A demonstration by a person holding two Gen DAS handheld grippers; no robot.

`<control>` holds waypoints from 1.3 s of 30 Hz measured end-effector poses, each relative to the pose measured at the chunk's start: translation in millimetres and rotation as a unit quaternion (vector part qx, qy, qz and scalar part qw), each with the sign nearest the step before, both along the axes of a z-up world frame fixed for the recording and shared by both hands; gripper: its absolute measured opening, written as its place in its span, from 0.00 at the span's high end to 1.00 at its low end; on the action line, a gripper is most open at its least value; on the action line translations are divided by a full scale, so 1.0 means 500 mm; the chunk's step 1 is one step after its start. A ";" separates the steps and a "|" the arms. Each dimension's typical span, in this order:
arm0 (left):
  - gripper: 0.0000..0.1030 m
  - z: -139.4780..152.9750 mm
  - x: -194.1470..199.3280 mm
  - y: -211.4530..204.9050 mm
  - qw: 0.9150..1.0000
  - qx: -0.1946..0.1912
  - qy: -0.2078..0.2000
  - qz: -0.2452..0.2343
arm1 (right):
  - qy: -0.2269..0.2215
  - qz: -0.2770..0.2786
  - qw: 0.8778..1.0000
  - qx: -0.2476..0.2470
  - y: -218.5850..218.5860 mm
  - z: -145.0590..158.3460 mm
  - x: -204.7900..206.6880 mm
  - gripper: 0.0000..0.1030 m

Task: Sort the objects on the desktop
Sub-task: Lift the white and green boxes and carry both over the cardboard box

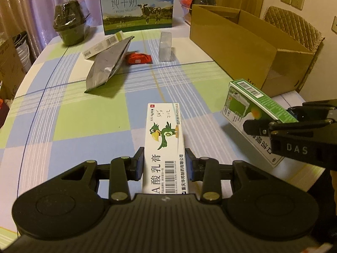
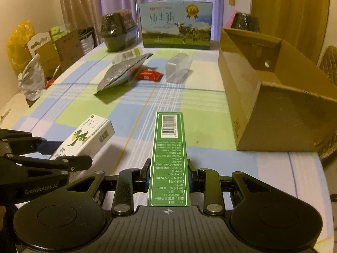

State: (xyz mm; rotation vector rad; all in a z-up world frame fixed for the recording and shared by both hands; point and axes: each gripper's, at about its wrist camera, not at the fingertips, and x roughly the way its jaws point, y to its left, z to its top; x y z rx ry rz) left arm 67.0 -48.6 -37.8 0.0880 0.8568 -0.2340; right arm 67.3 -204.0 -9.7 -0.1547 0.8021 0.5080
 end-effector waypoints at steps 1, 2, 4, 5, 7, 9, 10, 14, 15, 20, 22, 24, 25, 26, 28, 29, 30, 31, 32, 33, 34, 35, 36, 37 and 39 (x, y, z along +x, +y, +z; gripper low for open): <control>0.68 0.003 0.000 -0.001 1.000 -0.001 -0.001 0.001 | -0.003 -0.002 1.000 0.001 -0.003 0.005 0.000 0.73; 0.68 0.006 0.000 -0.003 1.000 -0.003 -0.002 0.001 | -0.005 -0.003 1.000 0.003 -0.005 0.009 0.001 0.73; 0.68 0.011 0.000 -0.008 1.000 -0.003 -0.004 -0.001 | -0.010 -0.005 1.000 0.005 -0.009 0.016 0.002 0.73; 0.68 0.014 -0.001 -0.010 1.000 -0.004 -0.006 -0.002 | -0.012 -0.006 1.000 0.006 -0.011 0.019 0.001 0.73; 0.68 0.019 -0.002 -0.014 1.000 -0.006 -0.007 -0.004 | -0.015 -0.009 1.000 0.010 -0.016 0.026 0.000 0.73; 0.68 0.023 -0.004 -0.018 1.000 -0.008 -0.009 -0.006 | -0.018 -0.010 1.000 0.012 -0.020 0.032 -0.002 0.73; 0.68 0.026 -0.004 -0.020 1.000 -0.008 -0.010 -0.006 | -0.019 -0.011 1.000 0.013 -0.023 0.035 -0.003 0.73; 0.68 0.036 -0.005 -0.035 1.000 -0.012 -0.015 -0.011 | -0.026 -0.013 0.999 0.016 -0.035 0.045 -0.010 0.73; 0.68 0.038 -0.005 -0.039 1.000 -0.013 -0.016 -0.013 | -0.028 -0.015 0.999 0.016 -0.040 0.048 -0.013 0.73; 0.68 0.044 -0.005 -0.065 0.999 -0.012 -0.019 -0.027 | -0.037 -0.027 0.999 0.021 -0.065 0.060 -0.013 0.73; 0.68 0.047 -0.004 -0.076 0.999 -0.012 -0.020 -0.033 | -0.041 -0.031 0.998 0.023 -0.076 0.067 -0.010 0.73; 0.68 0.052 -0.002 -0.087 0.999 -0.012 -0.022 -0.039 | -0.047 -0.034 0.998 0.024 -0.084 0.076 -0.008 0.73; 0.68 0.056 0.000 -0.093 0.999 -0.013 -0.023 -0.042 | -0.051 -0.036 0.998 0.026 -0.089 0.083 -0.007 0.73; 0.68 0.061 0.004 -0.099 0.999 -0.014 -0.026 -0.045 | -0.055 -0.037 0.997 0.027 -0.093 0.088 -0.006 0.73; 0.68 0.072 0.013 -0.112 0.998 -0.016 -0.031 -0.051 | -0.067 -0.041 0.996 0.030 -0.104 0.105 -0.002 0.73; 0.68 0.080 0.019 -0.120 0.998 -0.018 -0.034 -0.054 | -0.072 -0.043 0.996 0.033 -0.108 0.114 0.001 0.73; 0.68 0.088 0.025 -0.127 0.997 -0.022 -0.038 -0.056 | -0.077 -0.046 0.995 0.036 -0.114 0.124 0.005 0.73; 0.68 0.097 0.031 -0.135 0.997 -0.027 -0.041 -0.059 | -0.081 -0.049 0.995 0.040 -0.120 0.135 0.011 0.73; 0.68 0.108 0.040 -0.145 0.997 -0.031 -0.046 -0.062 | -0.087 -0.050 0.994 0.042 -0.126 0.145 0.017 0.73; 0.68 0.117 0.046 -0.154 0.996 -0.034 -0.050 -0.066 | -0.094 -0.051 0.993 0.042 -0.131 0.155 0.024 0.73; 0.68 0.126 0.054 -0.163 0.995 -0.037 -0.054 -0.069 | -0.102 -0.053 0.992 0.041 -0.138 0.166 0.032 0.73; 0.68 0.137 0.062 -0.174 0.995 -0.042 -0.058 -0.073 | -0.109 -0.055 0.992 0.041 -0.144 0.176 0.040 0.73; 0.68 0.147 0.071 -0.186 0.994 -0.046 -0.063 -0.077 | -0.115 -0.057 0.991 0.040 -0.152 0.187 0.050 0.73; 0.68 0.156 0.078 -0.197 0.993 -0.048 -0.067 -0.080 | -0.120 -0.059 0.990 0.039 -0.158 0.193 0.059 0.73; 0.68 0.173 0.095 -0.219 0.992 -0.053 -0.075 -0.087 | -0.130 -0.063 0.989 0.036 -0.173 0.208 0.077 0.73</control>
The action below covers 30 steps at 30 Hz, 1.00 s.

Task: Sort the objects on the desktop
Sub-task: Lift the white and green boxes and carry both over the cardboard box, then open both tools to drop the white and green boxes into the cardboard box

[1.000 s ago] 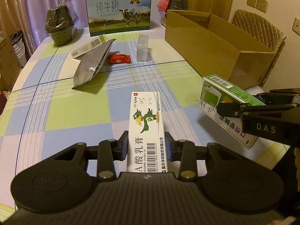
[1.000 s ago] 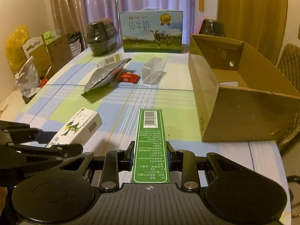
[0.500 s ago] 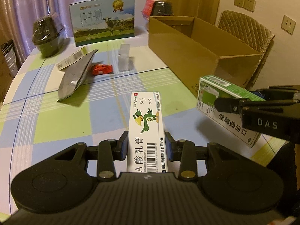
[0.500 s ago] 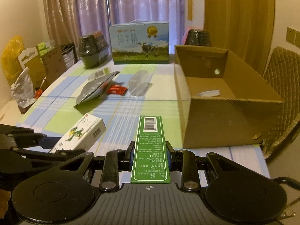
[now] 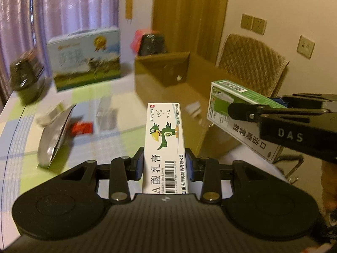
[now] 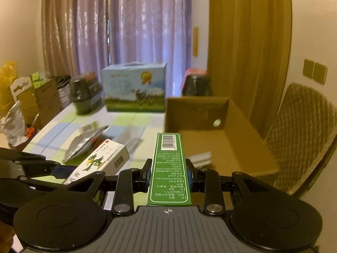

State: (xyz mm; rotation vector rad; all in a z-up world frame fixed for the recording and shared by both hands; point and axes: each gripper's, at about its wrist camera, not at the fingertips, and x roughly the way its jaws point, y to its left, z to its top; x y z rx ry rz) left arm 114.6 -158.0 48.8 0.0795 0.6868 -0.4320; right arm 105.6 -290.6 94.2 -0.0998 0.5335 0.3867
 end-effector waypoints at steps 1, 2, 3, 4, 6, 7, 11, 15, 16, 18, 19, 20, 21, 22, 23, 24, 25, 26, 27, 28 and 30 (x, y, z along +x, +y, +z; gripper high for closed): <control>0.68 0.008 0.010 -0.011 1.000 -0.003 -0.002 -0.004 | -0.003 -0.003 1.000 0.001 -0.010 0.007 0.010 0.73; 0.68 0.013 0.018 -0.021 1.000 -0.005 -0.004 -0.006 | -0.006 -0.007 1.000 0.001 -0.019 0.012 0.020 0.73; 0.68 0.019 0.026 -0.033 1.000 -0.005 -0.007 -0.010 | -0.008 -0.010 1.000 0.000 -0.027 0.016 0.032 0.73; 0.68 0.023 0.034 -0.044 1.000 -0.007 -0.008 -0.012 | -0.009 -0.013 1.000 0.001 -0.036 0.019 0.042 0.73; 0.68 0.029 0.053 -0.064 1.000 -0.011 -0.008 -0.017 | -0.008 -0.019 1.000 0.006 -0.053 0.026 0.063 0.73; 0.68 0.031 0.062 -0.074 1.000 -0.012 -0.008 -0.019 | -0.010 -0.023 1.000 0.007 -0.062 0.028 0.074 0.73; 0.68 0.033 0.095 -0.114 1.000 -0.011 -0.006 -0.027 | -0.011 -0.037 0.999 0.008 -0.094 0.030 0.116 0.73; 0.68 0.028 0.123 -0.148 0.999 -0.009 -0.002 -0.034 | -0.006 -0.047 0.999 0.009 -0.120 0.023 0.156 0.73; 0.68 0.026 0.130 -0.155 0.999 -0.008 -0.001 -0.035 | -0.005 -0.048 0.999 0.009 -0.126 0.021 0.162 0.73; 0.68 0.021 0.145 -0.168 0.999 -0.006 0.002 -0.038 | -0.002 -0.050 0.999 0.008 -0.133 0.014 0.178 0.73; 0.68 0.019 0.151 -0.174 0.999 -0.004 0.003 -0.039 | 0.000 -0.051 0.999 0.009 -0.138 0.010 0.185 0.73; 0.68 0.017 0.157 -0.180 0.999 -0.003 0.004 -0.040 | 0.002 -0.052 0.999 0.010 -0.142 0.006 0.191 0.73; 0.68 0.015 0.163 -0.184 0.999 -0.002 0.005 -0.041 | 0.005 -0.054 0.998 0.011 -0.146 0.002 0.199 0.73; 0.68 0.014 0.170 -0.188 0.999 -0.002 0.006 -0.041 | 0.006 -0.055 0.998 0.011 -0.149 -0.001 0.205 0.73; 0.68 0.013 0.176 -0.191 0.999 -0.002 0.005 -0.041 | 0.007 -0.056 0.998 0.011 -0.152 -0.004 0.211 0.73; 0.68 0.012 0.181 -0.194 0.999 -0.003 0.005 -0.041 | 0.008 -0.058 0.998 0.011 -0.154 -0.007 0.216 0.73; 0.68 0.011 0.187 -0.197 0.999 -0.004 0.005 -0.041 | 0.009 -0.059 0.998 0.012 -0.157 -0.009 0.221 0.73; 0.68 0.010 0.194 -0.200 0.999 -0.006 0.006 -0.043 | 0.010 -0.060 0.998 0.011 -0.159 -0.011 0.226 0.73; 0.68 0.009 0.200 -0.203 0.999 -0.006 0.009 -0.043 | 0.010 -0.061 0.998 0.011 -0.160 -0.014 0.230 0.73; 0.68 0.007 0.208 -0.206 0.999 -0.006 0.012 -0.044 | 0.011 -0.062 0.998 0.011 -0.161 -0.016 0.234 0.73; 0.65 0.005 0.217 -0.208 0.999 -0.005 0.010 -0.037 | 0.012 -0.063 0.998 0.010 -0.163 -0.019 0.241 0.73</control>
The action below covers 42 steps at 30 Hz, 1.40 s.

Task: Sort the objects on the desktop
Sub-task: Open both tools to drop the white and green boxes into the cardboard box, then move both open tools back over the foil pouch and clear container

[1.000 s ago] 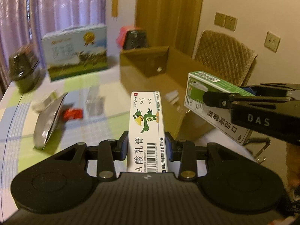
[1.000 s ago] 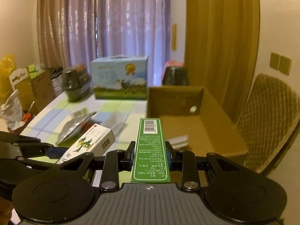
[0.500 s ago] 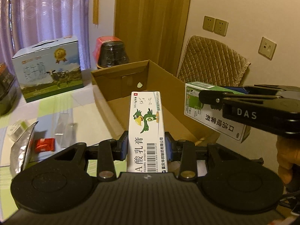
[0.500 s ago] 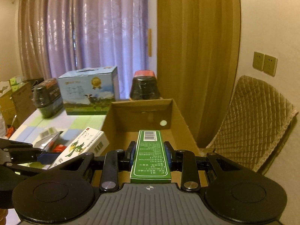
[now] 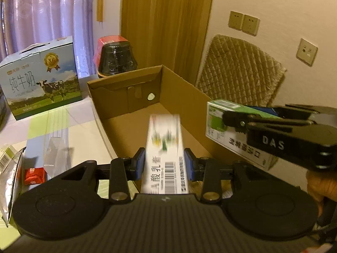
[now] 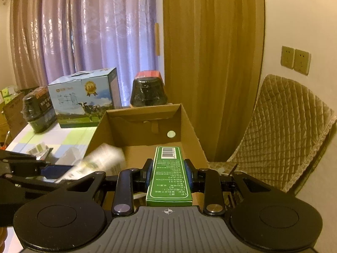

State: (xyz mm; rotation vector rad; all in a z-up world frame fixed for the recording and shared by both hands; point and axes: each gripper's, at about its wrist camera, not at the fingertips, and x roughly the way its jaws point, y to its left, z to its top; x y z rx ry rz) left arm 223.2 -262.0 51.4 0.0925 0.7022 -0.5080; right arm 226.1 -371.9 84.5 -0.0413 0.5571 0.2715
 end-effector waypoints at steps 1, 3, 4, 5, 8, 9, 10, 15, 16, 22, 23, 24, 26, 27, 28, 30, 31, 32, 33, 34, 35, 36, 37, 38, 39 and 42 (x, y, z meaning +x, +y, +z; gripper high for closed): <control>0.63 0.001 0.001 0.002 1.000 0.002 -0.004 0.003 | 0.001 -0.001 1.000 0.001 -0.001 -0.002 0.002 0.73; 0.63 0.002 0.000 0.012 1.000 0.000 -0.011 0.008 | 0.002 0.000 1.000 0.000 -0.002 -0.005 0.003 0.73; 0.63 0.003 -0.001 0.018 1.000 0.000 -0.012 0.012 | 0.003 0.000 1.000 0.000 -0.001 -0.006 0.004 0.73; 0.63 0.003 -0.003 0.027 1.000 -0.003 -0.012 0.017 | 0.004 0.001 1.000 -0.001 0.000 -0.007 0.005 0.73; 0.63 0.006 -0.011 0.049 1.000 -0.010 -0.009 0.028 | 0.006 0.001 1.000 -0.002 0.002 -0.012 0.006 0.73; 0.63 0.006 -0.015 0.055 0.999 -0.011 -0.009 0.030 | 0.007 0.001 1.000 -0.002 0.003 -0.013 0.006 0.73; 0.63 0.006 -0.019 0.059 0.999 -0.012 -0.009 0.030 | 0.007 0.001 1.000 -0.002 0.005 -0.013 0.006 0.73; 0.63 0.006 -0.035 0.078 0.999 -0.017 -0.009 0.041 | 0.006 0.005 1.000 -0.002 0.014 -0.011 0.009 0.73; 0.63 0.005 -0.038 0.079 0.999 -0.017 -0.008 0.043 | 0.004 0.006 1.000 -0.004 0.018 -0.010 0.012 0.73; 0.62 -0.003 -0.054 0.100 0.999 -0.018 -0.003 0.049 | 0.011 0.008 1.000 0.009 0.019 -0.013 0.039 0.59; 0.62 -0.006 -0.058 0.106 0.999 -0.019 0.000 0.051 | 0.010 0.003 1.000 0.017 0.013 -0.013 0.036 0.53; 0.61 -0.009 -0.061 0.111 0.998 -0.020 0.002 0.053 | 0.011 0.001 1.000 0.020 0.009 -0.013 0.031 0.51; 0.61 -0.014 -0.069 0.122 0.998 -0.021 0.006 0.058 | 0.013 -0.001 1.000 0.020 0.004 -0.017 0.014 0.50; 0.61 -0.016 -0.073 0.125 0.998 -0.022 0.008 0.059 | 0.014 -0.002 1.000 0.019 0.001 -0.019 0.004 0.49; 0.61 -0.018 -0.077 0.128 0.998 -0.022 0.009 0.060 | 0.014 -0.004 1.000 0.020 -0.003 -0.021 -0.008 0.48; 0.58 -0.022 -0.089 0.137 0.998 -0.024 0.012 0.063 | 0.015 -0.011 1.000 0.025 -0.012 -0.024 -0.032 0.45; 0.57 -0.024 -0.093 0.142 0.998 -0.025 0.014 0.065 | 0.016 -0.013 0.999 0.028 -0.014 -0.025 -0.043 0.42; 0.56 -0.025 -0.100 0.146 0.997 -0.026 0.016 0.066 | 0.016 -0.015 0.999 0.031 -0.017 -0.027 -0.056 0.39; 0.55 -0.027 -0.106 0.149 0.997 -0.027 0.018 0.067 | 0.017 -0.016 0.999 0.034 -0.018 -0.029 -0.072 0.38; 0.55 -0.028 -0.113 0.152 0.997 -0.027 0.019 0.069 | 0.017 -0.016 0.999 0.035 -0.018 -0.030 -0.084 0.36; 0.53 -0.029 -0.120 0.157 0.997 -0.026 0.019 0.071 | 0.017 -0.016 0.999 0.035 -0.018 -0.030 -0.096 0.34; 0.51 -0.030 -0.128 0.162 0.997 -0.026 0.020 0.073 | 0.017 -0.016 0.999 0.035 -0.017 -0.031 -0.110 0.33; 0.51 -0.031 -0.135 0.167 0.997 -0.027 0.021 0.075 | 0.017 -0.016 0.999 0.037 -0.015 -0.032 -0.122 0.31; 0.51 -0.031 -0.142 0.174 0.996 -0.028 0.023 0.077 | 0.018 -0.015 0.999 0.040 -0.014 -0.033 -0.134 0.29; 0.50 -0.032 -0.149 0.179 0.996 -0.027 0.023 0.079 | 0.019 -0.015 0.999 0.043 -0.012 -0.033 -0.146 0.29; 0.45 -0.033 -0.166 0.197 0.996 -0.024 0.025 0.086 | 0.024 -0.018 0.998 0.055 -0.005 -0.037 -0.180 0.26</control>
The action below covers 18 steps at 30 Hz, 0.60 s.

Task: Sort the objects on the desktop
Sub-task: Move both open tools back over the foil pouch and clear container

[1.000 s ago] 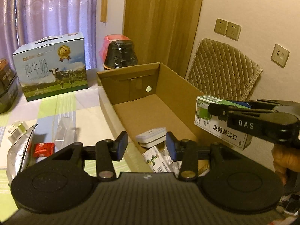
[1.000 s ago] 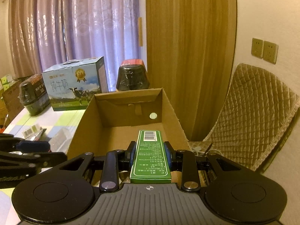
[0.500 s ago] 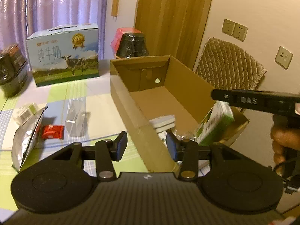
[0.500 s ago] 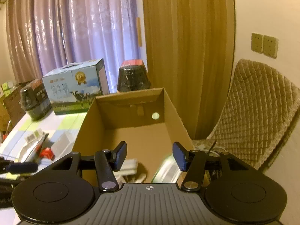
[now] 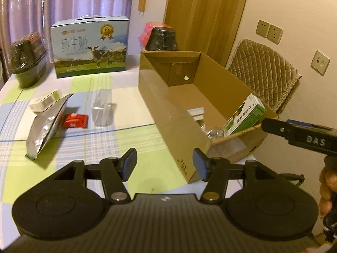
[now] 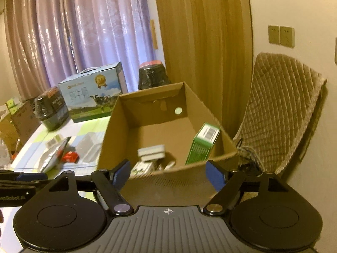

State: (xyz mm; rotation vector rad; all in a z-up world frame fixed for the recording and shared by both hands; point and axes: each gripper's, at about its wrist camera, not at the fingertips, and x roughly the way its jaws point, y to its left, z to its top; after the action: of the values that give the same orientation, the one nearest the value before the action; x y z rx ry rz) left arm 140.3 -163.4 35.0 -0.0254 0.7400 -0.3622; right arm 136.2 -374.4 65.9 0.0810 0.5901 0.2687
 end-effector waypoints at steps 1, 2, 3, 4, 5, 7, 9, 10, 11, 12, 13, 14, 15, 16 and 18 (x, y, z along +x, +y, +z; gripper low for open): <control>0.44 -0.001 -0.006 0.007 1.000 0.001 0.001 0.003 | 0.002 0.001 1.000 0.003 0.004 -0.001 -0.011 0.25; 0.43 -0.001 -0.012 0.014 1.000 0.001 0.001 0.007 | 0.004 0.002 1.000 0.004 0.009 -0.003 -0.019 0.24; 0.42 -0.001 -0.018 0.024 1.000 0.001 0.001 0.011 | 0.006 0.005 1.000 0.006 0.015 -0.004 -0.029 0.23; 0.42 -0.001 -0.024 0.033 1.000 0.001 0.002 0.015 | 0.008 0.007 1.000 0.007 0.020 -0.005 -0.037 0.22; 0.42 -0.001 -0.030 0.045 1.000 0.000 0.003 0.021 | 0.009 0.008 1.000 0.008 0.024 -0.005 -0.044 0.20; 0.40 0.000 -0.041 0.069 0.999 -0.001 0.002 0.033 | 0.011 0.007 1.000 0.014 0.034 -0.005 -0.061 0.15; 0.31 -0.001 -0.052 0.092 0.999 -0.001 0.001 0.044 | 0.013 0.007 1.000 0.021 0.044 -0.006 -0.076 0.11; 0.30 -0.001 -0.058 0.104 0.999 -0.001 0.001 0.050 | 0.016 0.010 1.000 0.023 0.052 -0.007 -0.084 0.09; 0.27 -0.002 -0.063 0.116 0.998 -0.002 0.001 0.055 | 0.018 0.014 0.999 0.023 0.059 -0.008 -0.090 0.07; 0.26 -0.002 -0.068 0.130 0.998 -0.002 0.001 0.061 | 0.019 0.020 0.999 0.023 0.067 -0.009 -0.097 0.06; 0.25 -0.002 -0.072 0.140 0.998 -0.002 0.002 0.066 | 0.021 0.025 0.999 0.021 0.076 -0.010 -0.103 0.04; 0.21 -0.002 -0.076 0.152 0.998 -0.001 0.004 0.070 | 0.023 0.028 0.999 0.020 0.084 -0.011 -0.107 0.02; 0.18 -0.002 -0.080 0.164 0.997 0.000 0.006 0.074 | 0.025 0.031 0.999 0.020 0.091 -0.013 -0.112 0.02; 0.16 -0.002 -0.083 0.174 0.997 0.002 0.008 0.075 | 0.027 0.034 0.999 0.020 0.100 -0.014 -0.116 0.02; 0.11 -0.002 -0.091 0.194 0.997 0.011 0.011 0.078 | 0.032 0.039 0.999 0.017 0.115 -0.019 -0.124 0.02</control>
State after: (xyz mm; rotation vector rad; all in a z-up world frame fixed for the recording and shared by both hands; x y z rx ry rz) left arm 94.6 -66.5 34.0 -0.0656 0.7582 -0.2040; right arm 74.5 -316.9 56.3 0.1001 0.6533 0.3523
